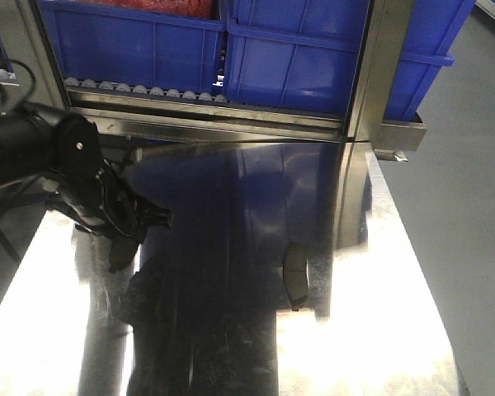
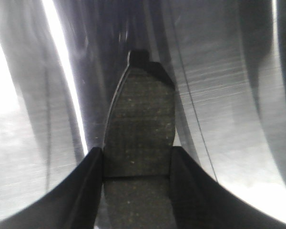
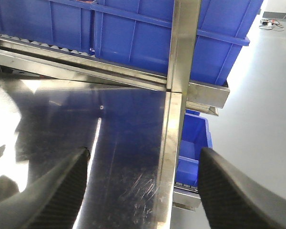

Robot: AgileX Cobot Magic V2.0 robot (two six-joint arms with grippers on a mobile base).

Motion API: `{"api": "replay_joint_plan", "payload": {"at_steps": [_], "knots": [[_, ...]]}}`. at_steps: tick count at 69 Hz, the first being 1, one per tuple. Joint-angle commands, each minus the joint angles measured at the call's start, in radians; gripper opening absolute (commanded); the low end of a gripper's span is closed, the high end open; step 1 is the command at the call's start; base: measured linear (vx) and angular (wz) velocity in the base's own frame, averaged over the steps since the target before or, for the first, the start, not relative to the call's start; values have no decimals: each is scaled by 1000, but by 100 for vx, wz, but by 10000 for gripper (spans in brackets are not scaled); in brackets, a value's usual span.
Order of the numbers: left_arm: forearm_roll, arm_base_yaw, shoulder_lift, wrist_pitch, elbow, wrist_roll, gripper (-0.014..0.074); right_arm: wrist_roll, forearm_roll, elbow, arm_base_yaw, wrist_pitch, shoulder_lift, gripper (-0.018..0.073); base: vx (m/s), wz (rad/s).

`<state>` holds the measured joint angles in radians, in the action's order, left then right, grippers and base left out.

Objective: Move and align brake pads A on conveyor
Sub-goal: 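Close the left gripper on the brake pad and lift it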

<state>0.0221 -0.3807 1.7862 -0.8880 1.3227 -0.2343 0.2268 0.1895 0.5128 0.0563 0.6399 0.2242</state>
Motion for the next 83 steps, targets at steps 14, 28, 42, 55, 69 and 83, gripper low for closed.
{"api": "replay_joint_plan", "payload": {"at_steps": [14,28,42,55,69,83], "knots": [[55,-34,-342,92,-129,-48,-7,6,2,26,-3,-69,12,484,0,0],[54,-34,-611,174,-336,-17,-7,6,2,26,-3,-69,12,484,0,0],[54,-34,-915,246,-531,-17,-7,6,2,26,-3,-69,12,484,0,0],[54,-34,-1227,280,-677,-17,-6,6,2,26,-3,-69,12,484,0,0],[52,-34,-1539,280,-803,-17,-6,6,2,26,-3,-69,12,484,0,0],[39,-34,-1710,282,-887,-17,-6,6,2,26,-3,-69,12,484,0,0]]}}
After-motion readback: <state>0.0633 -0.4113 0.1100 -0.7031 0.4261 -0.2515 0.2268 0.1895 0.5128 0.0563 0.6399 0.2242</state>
